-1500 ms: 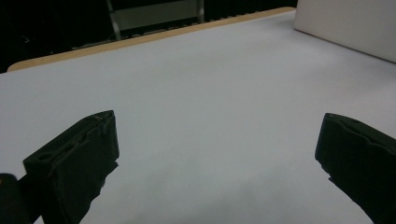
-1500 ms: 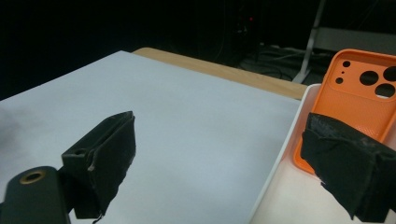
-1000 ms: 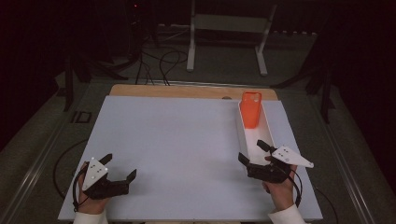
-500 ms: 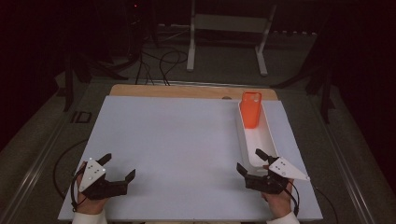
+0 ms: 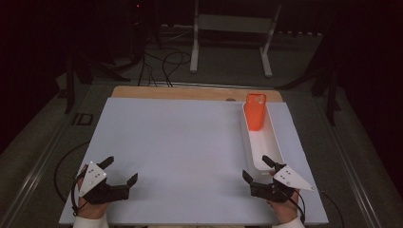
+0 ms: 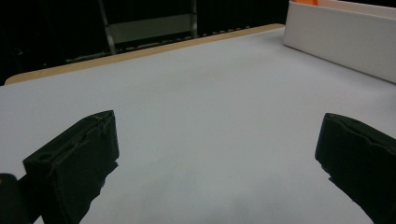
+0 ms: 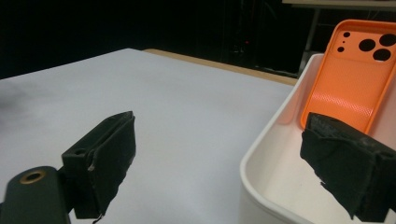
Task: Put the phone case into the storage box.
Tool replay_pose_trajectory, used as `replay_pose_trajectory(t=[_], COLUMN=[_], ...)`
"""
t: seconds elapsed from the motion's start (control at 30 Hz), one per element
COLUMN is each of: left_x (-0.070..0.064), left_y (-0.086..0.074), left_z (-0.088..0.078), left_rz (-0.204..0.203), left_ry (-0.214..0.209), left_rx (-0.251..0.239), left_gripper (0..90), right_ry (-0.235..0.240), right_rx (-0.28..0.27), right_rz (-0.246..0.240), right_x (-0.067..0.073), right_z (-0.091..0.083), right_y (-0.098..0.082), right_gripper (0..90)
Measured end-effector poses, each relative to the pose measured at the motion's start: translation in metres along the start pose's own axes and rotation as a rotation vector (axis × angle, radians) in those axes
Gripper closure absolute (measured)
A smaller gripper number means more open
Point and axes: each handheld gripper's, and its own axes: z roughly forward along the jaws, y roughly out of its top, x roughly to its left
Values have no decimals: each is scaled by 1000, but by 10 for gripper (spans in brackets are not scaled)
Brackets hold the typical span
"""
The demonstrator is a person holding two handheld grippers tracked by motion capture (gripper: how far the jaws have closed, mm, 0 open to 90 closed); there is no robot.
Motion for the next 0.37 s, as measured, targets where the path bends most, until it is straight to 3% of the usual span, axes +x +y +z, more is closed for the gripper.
replay_pose_trajectory(t=[0.37], left_x=[0], left_y=[0], left_z=[0], left_rz=[8], left_ry=[5], left_rx=[6], left_gripper=[4], right_ry=[1], right_rx=[12], right_rz=[11], right_x=[-3], right_z=[0], right_y=[-3], right_gripper=[102])
